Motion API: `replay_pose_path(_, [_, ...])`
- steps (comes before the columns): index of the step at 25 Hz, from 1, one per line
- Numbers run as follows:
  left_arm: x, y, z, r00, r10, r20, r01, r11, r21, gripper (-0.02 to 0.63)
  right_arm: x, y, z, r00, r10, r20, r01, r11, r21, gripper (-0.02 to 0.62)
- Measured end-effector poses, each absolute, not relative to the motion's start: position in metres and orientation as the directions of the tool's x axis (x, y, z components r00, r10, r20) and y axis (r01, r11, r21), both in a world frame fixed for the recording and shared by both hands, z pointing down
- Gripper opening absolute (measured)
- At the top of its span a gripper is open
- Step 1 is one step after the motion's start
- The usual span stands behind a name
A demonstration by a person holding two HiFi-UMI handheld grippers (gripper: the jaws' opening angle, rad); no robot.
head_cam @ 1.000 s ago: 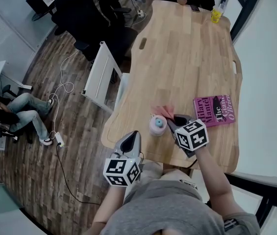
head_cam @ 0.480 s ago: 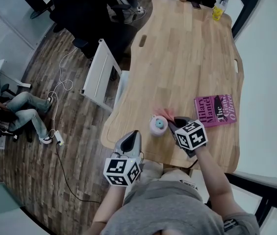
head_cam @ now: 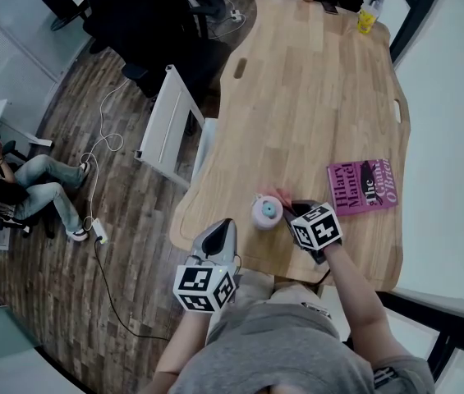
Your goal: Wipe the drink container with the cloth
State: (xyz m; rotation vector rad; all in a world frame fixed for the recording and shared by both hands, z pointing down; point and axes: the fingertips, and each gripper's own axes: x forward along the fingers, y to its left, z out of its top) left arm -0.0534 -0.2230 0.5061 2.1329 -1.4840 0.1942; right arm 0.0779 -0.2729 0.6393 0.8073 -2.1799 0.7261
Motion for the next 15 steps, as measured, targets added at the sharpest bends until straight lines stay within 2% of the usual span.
replay_pose_path(15, [-0.054,-0.219,0.504,0.378,-0.833,0.404,-0.909,-0.25,0.334,0.003,0.085,-0.269,0.679,-0.511,-0.298,0.807,-0.738,0.633,-0.233,0.025])
